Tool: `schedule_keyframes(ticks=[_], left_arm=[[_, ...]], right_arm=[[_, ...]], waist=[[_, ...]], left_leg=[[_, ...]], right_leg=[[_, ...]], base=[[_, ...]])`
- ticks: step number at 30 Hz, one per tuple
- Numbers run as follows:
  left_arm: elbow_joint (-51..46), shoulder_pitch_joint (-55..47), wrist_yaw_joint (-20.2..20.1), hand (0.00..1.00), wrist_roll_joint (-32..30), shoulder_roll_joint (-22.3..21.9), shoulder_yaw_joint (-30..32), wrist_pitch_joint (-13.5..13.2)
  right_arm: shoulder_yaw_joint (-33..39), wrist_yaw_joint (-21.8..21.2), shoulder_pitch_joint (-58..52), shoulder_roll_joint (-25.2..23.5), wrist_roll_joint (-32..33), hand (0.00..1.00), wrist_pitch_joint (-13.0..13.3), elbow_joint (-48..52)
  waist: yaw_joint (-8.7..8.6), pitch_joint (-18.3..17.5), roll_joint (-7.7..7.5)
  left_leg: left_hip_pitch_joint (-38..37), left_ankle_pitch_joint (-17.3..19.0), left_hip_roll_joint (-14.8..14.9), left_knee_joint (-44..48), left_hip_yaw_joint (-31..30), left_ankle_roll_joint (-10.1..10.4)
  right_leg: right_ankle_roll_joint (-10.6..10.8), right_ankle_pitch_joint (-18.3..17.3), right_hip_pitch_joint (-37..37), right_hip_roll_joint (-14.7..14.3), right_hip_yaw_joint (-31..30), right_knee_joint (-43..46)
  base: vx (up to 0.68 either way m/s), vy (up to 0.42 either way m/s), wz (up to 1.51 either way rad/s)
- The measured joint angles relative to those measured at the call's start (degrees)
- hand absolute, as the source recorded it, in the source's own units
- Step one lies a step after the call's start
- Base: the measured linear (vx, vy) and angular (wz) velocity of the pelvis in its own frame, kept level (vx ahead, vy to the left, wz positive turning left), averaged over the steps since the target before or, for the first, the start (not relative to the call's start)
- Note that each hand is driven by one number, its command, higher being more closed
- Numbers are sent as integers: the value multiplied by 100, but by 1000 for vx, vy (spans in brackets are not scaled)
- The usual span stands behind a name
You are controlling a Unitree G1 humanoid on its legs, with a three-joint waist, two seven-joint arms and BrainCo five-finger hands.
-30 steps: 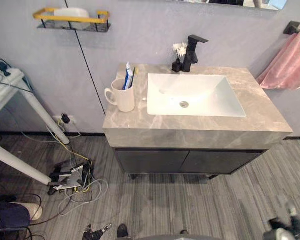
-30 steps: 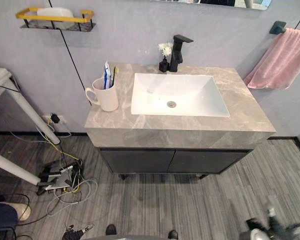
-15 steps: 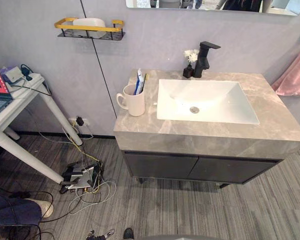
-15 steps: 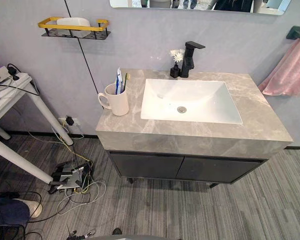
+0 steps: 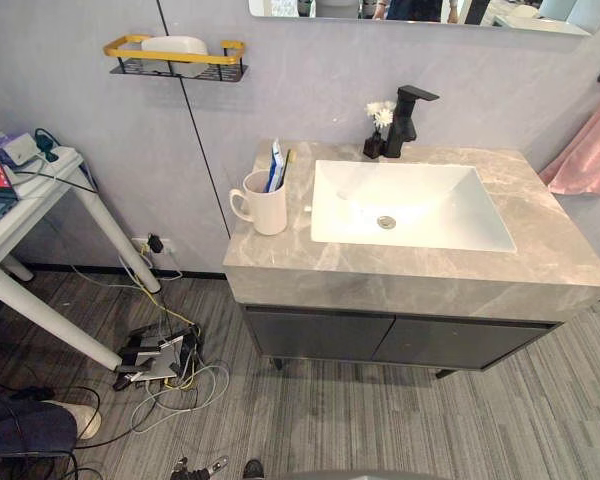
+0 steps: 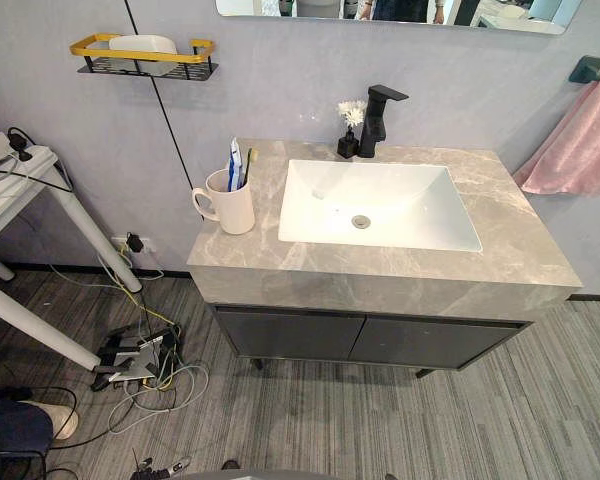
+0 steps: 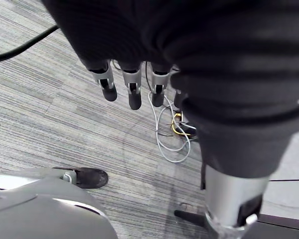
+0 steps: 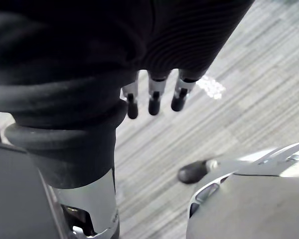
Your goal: Organize washtable
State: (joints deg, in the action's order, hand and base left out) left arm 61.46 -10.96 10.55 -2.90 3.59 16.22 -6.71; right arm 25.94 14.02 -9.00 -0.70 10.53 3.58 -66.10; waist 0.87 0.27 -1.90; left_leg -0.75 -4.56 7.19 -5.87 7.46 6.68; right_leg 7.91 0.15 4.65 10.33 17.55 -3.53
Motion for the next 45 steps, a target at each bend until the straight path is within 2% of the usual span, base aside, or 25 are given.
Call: schedule_keyframes(ticks=[5, 8, 11, 16, 25, 26, 27, 29, 31, 32, 33, 35, 37, 38, 39, 40, 41, 42, 44, 45], left_arm=[[155, 98, -21, 0, -3, 76, -109, 14], [164, 102, -42, 0, -14, 175, -389, 24], [271, 142, -50, 0, -56, 261, -543, 30], [335, 223, -56, 0, -180, 318, -741, 78], [334, 219, -55, 0, -174, 358, -882, 130], [334, 219, -55, 0, -170, 366, -878, 130], [325, 253, -56, 0, -168, 398, -872, 131], [245, 332, -55, 0, -117, 387, -690, 133], [81, 342, -47, 0, -12, 371, -644, 118], [41, 343, -46, 0, 0, 343, -645, 120], [40, 326, -46, 0, 0, 340, -647, 122], [18, 336, -46, 0, -1, 318, -653, 119], [39, 311, -51, 0, 1, 135, -646, 131], [49, 298, -52, 0, 0, 108, -646, 133], [105, 278, -55, 0, 1, 102, -582, 133], [104, 311, -54, 0, 1, 102, -473, 131], [102, 327, -59, 0, 5, 96, -418, 131], [101, 331, -60, 0, 7, 94, -327, 130], [119, 322, -65, 0, 13, 106, -216, 132], [146, 327, -66, 0, 11, 109, -216, 135]], right_arm=[[-23, -79, 7, 35, -175, 0, -16, 0], [-312, -199, 8, 134, -361, 0, -45, 0], [-463, -315, 31, 218, -638, 0, -98, 2], [-678, -427, 34, 254, -899, 0, -156, -7], [-906, -429, 66, 351, -891, 0, -161, -24], [-913, -428, 80, 347, -889, 0, -156, -22], [-971, -425, 114, 337, -887, 0, -146, -20], [-1257, -429, 219, 425, -884, 0, -121, -2], [-1342, -426, 234, 434, -890, 0, -116, -2], [-1361, -427, 231, 464, -889, 0, -116, -2], [-1360, -426, 220, 468, -895, 0, -126, -15], [-1372, -427, 262, 496, -900, 0, -142, -2], [-1384, -426, 374, 671, -900, 0, -143, 4], [-1375, -426, 377, 693, -898, 0, -152, -5], [-1361, -417, 347, 661, -892, 0, -156, -4], [-1331, -418, 314, 620, -892, 0, -158, -8], [-1302, -419, 291, 605, -893, 0, -157, 0], [-1251, -420, 282, 550, -892, 0, -157, -2], [-1189, -428, 256, 486, -889, 0, -161, -9], [-1105, -436, 259, 468, -891, 0, -161, -8]], waist=[[-11, -1, -47], [-42, -3, -52], [-176, 2, -77], [-184, 44, -68], [-177, 144, -24], [-179, 180, -53], [-191, 227, -49], [-156, 573, -8], [-111, 727, -32], [-55, 759, 22], [-2, 795, 6], [22, 805, 24], [26, 925, 249], [42, 936, 283], [72, 895, 213], [88, 903, 155], [90, 910, 129], [120, 903, 98], [161, 833, -8], [159, 818, -9]], left_leg=[[-89, 56, 8, 0, 145, -6], [-195, 106, 8, 0, 238, 1], [-204, 108, 7, 0, 234, 2], [-258, 105, -4, 1, 115, 2], [-284, 120, 19, 38, -38, 12], [-232, 157, 49, 96, -47, 49], [-71, 297, 94, 446, -97, 33], [605, 946, 431, 2124, -248, 60], [1150, 925, 647, 3341, -160, 8], [1276, 879, 755, 3696, -107, 43], [1410, 796, 798, 3923, -63, 77], [1414, 916, 673, 3597, 68, 24], [1411, 890, 242, 2584, 59, 33], [1391, 831, 142, 2360, 67, -170], [1234, 852, -39, 2139, 224, -191], [1298, 980, -118, 2294, 295, -377], [1367, 1091, -128, 2477, 299, -446], [1483, 1355, -124, 2857, 309, -488], [1491, 1809, -182, 3183, 417, -539], [1462, 1908, -194, 3196, 439, -543]], right_leg=[[-10, -6, -17, 0, -187, 1], [21, -31, 11, 7, -263, 30], [49, -46, 25, 9, -263, 51], [50, -84, 150, 18, -118, 116], [18, -229, 215, 10, 28, 230], [-4, -243, 213, -16, 51, 236], [-33, -278, 220, -34, 102, 271], [-148, -431, 318, -260, 117, 404], [-184, -503, 438, -351, 119, 412], [-209, -519, 498, -399, 100, 410], [-225, -542, 537, -399, 63, 408], [-196, -574, 483, -306, 0, 423], [-171, -587, 357, -198, -221, 424], [-126, -590, 311, -155, -277, 431], [-20, -598, 283, 5, -376, 385], [30, -553, 308, 67, -393, 343], [126, -505, 326, 94, -393, 331], [183, -540, 383, 143, -382, 325], [234, -704, 382, 285, -417, 491], [182, -775, 277, 322, -458, 726]], base=[[1, 1, -15], [9, -2, -18], [4, -2, 1], [7, -10, 11], [-30, -10, 10], [-4, -23, 14], [0, -32, 17], [-34, -51, 15], [-63, -63, 6], [-19, -48, -6], [22, -8, -8], [59, 25, -13], [103, 138, -33], [122, 182, -31], [187, 133, -16], [207, 113, -9], [274, 149, -3], [220, 166, -9], [232, 162, -20], [217, 150, -33]])
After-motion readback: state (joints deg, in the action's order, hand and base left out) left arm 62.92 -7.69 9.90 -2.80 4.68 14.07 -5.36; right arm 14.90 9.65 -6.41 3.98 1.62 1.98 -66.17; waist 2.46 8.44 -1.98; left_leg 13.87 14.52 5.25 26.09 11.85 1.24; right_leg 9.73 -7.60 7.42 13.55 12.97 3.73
